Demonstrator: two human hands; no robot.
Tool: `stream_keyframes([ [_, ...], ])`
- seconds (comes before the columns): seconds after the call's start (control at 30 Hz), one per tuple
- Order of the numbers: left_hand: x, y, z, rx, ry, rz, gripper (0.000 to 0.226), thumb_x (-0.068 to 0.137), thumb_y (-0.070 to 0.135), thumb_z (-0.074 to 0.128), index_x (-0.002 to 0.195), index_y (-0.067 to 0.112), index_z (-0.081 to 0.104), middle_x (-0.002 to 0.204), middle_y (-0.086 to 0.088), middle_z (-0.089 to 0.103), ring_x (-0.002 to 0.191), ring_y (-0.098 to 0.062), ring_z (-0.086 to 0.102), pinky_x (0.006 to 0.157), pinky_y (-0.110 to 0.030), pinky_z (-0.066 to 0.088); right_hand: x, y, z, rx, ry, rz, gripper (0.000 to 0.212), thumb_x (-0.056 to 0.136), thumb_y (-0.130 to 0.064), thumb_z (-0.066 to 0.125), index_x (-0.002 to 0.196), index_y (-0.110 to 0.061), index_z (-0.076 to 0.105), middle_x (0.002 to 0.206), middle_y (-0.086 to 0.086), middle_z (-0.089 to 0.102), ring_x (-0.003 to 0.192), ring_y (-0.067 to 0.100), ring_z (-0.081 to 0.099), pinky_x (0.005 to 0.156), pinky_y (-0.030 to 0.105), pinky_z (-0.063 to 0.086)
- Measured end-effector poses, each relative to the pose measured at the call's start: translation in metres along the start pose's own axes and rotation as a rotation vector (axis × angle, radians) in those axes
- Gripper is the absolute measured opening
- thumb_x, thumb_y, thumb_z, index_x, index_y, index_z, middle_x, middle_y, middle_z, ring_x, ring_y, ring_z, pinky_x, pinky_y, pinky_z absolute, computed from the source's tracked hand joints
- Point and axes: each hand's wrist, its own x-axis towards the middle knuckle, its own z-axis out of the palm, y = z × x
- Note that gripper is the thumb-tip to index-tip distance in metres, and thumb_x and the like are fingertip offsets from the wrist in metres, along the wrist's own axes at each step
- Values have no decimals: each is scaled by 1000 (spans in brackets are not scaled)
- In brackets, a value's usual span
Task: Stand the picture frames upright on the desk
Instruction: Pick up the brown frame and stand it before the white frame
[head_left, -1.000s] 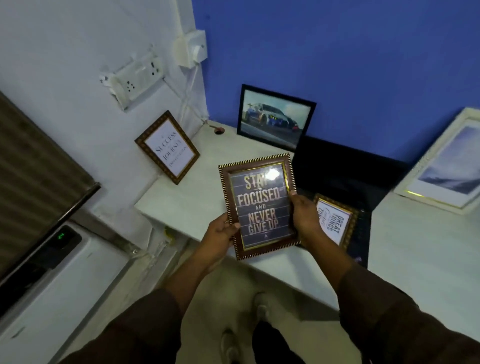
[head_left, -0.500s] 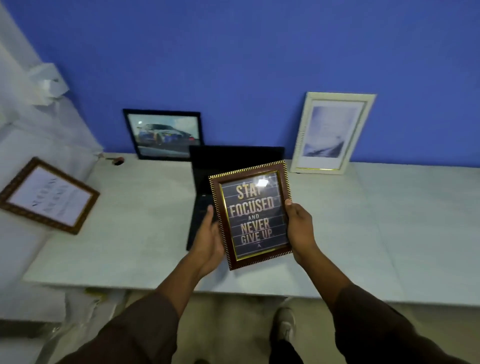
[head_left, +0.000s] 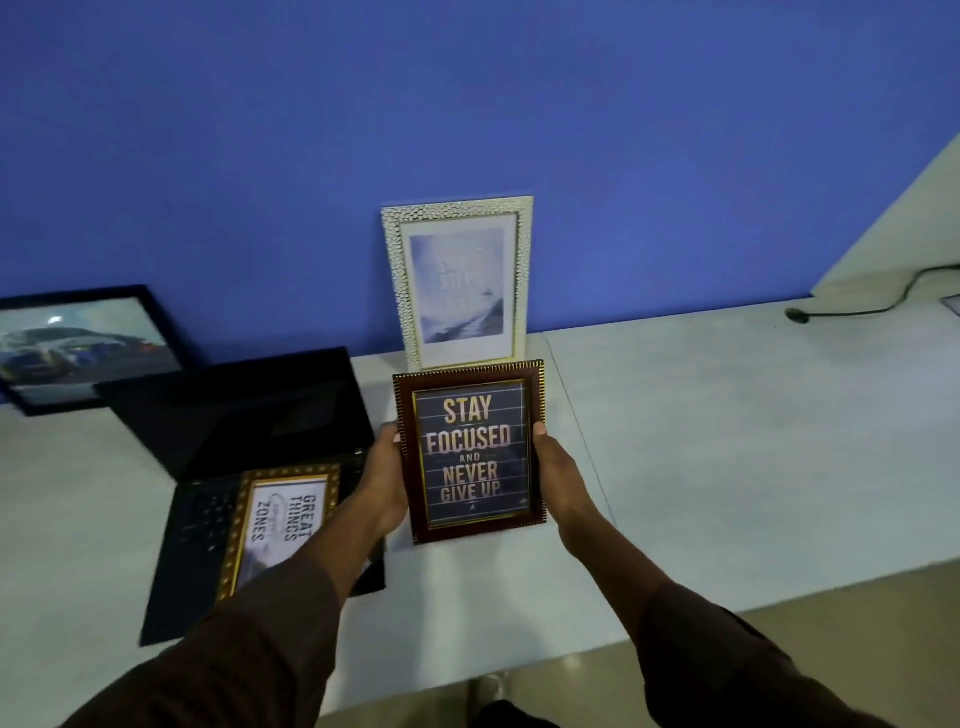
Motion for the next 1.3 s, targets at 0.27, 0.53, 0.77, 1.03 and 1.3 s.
stream_keyframes([
  [0.27,49,6,55,43,44,-49,64,99,59,31,116,12,71,108,-10,78,104,-33,72,101,-52,48,57,-5,-41,35,-32,75,74,83,-82,30,134,-32,52,124,-4,70,107,17,70,73,27,52],
  [0.53,97,10,85,30,33,-77,57,102,57,29,102,21,72,97,-2,81,92,-26,74,75,-39,53,94,5,-61,65,-23,122,55,95,-73,25,132,-44,54,118,-20,69,102,7,70,89,28,53],
  [0.77,125,5,94,20,-6,-124,56,103,56,29,101,21,73,99,-3,80,78,-21,78,68,-38,54,103,5,-68,122,15,206,42,105,-53,17,99,-46,58,92,-28,61,80,-6,61,94,27,42],
  [1.03,127,-6,88,35,25,-77,53,101,61,26,105,30,68,106,4,78,93,-18,74,85,-38,51,110,36,-71,189,123,262,51,103,-58,20,120,-29,58,126,-2,65,117,16,61,115,41,33],
  [1.3,93,-22,43,69,107,-92,63,97,66,30,128,20,60,144,-2,56,135,-23,47,114,-48,26,83,68,-76,360,228,536,70,101,-60,33,142,-5,49,148,19,51,134,37,51,115,50,37],
])
